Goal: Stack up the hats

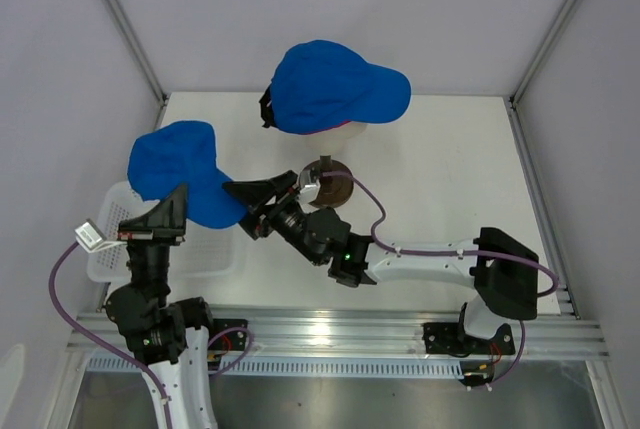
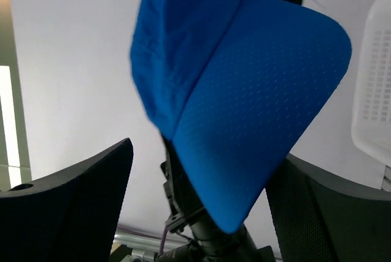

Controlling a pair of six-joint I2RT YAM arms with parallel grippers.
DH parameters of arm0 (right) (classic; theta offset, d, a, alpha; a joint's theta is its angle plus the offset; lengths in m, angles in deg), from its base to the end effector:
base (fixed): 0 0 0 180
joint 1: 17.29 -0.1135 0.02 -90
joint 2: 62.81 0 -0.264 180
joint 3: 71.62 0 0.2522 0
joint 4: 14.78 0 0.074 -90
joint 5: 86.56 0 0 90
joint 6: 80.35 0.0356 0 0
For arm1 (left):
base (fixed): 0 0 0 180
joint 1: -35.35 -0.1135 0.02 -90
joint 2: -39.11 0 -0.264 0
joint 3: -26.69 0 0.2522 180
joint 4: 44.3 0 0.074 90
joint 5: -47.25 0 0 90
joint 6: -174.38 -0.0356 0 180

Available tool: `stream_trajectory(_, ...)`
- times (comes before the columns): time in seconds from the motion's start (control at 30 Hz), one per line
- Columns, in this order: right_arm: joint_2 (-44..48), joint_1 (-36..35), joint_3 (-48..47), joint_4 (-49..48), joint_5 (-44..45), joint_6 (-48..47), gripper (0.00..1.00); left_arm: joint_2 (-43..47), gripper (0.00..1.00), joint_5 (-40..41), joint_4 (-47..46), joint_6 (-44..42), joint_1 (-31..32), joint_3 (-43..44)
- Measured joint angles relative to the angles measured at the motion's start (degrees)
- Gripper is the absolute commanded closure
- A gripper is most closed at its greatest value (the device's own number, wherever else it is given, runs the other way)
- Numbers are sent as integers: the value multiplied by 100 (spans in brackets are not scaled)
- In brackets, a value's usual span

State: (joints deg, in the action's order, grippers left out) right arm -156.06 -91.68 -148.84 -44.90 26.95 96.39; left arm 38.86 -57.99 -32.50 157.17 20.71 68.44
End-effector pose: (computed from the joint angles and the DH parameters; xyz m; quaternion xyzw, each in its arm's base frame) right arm 0.1161 0.3629 0.3334 0.2245 0.5814 0.7410 0.2502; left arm 0.0401 0.0008 0.3354 -0.2612 0.4391 -0.4747 0.7167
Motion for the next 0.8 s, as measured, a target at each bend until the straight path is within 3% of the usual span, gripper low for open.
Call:
stream_trajectory(0.1, -258, 31, -188, 177, -76, 216, 27, 0, 99, -251, -85, -114, 0, 0)
stream_trajectory(0.23, -393, 59, -208, 175, -74, 494, 65, 0, 99, -422, -11, -354, 0, 37)
stream_trajectory(0.33, -387, 94, -205, -162, 17, 664, 100, 0, 99, -372, 186, -542, -4, 90)
stream_trajectory(0.43, -365, 136, -205, -315, 0, 619, 100, -4, 99, -330, 468, -632, -2, 186)
stream_trajectory(0.47, -365, 146, -205, -310, -46, 592, 100, -9, 90, -319, 590, -691, -2, 254)
stream_trajectory(0.53, -334, 195, -221, -245, -245, 535, 100, -13, 51, -273, 962, -890, 0, 459)
stream_trajectory(0.57, -289, 251, -247, -166, -415, 461, 100, -13, 1, -249, 1252, -1036, 0, 603)
stream_trajectory(0.8, 365, 1082, -433, 1204, -1880, -494, 100, -7, 0, 791, 2599, -1698, 131, 2181)
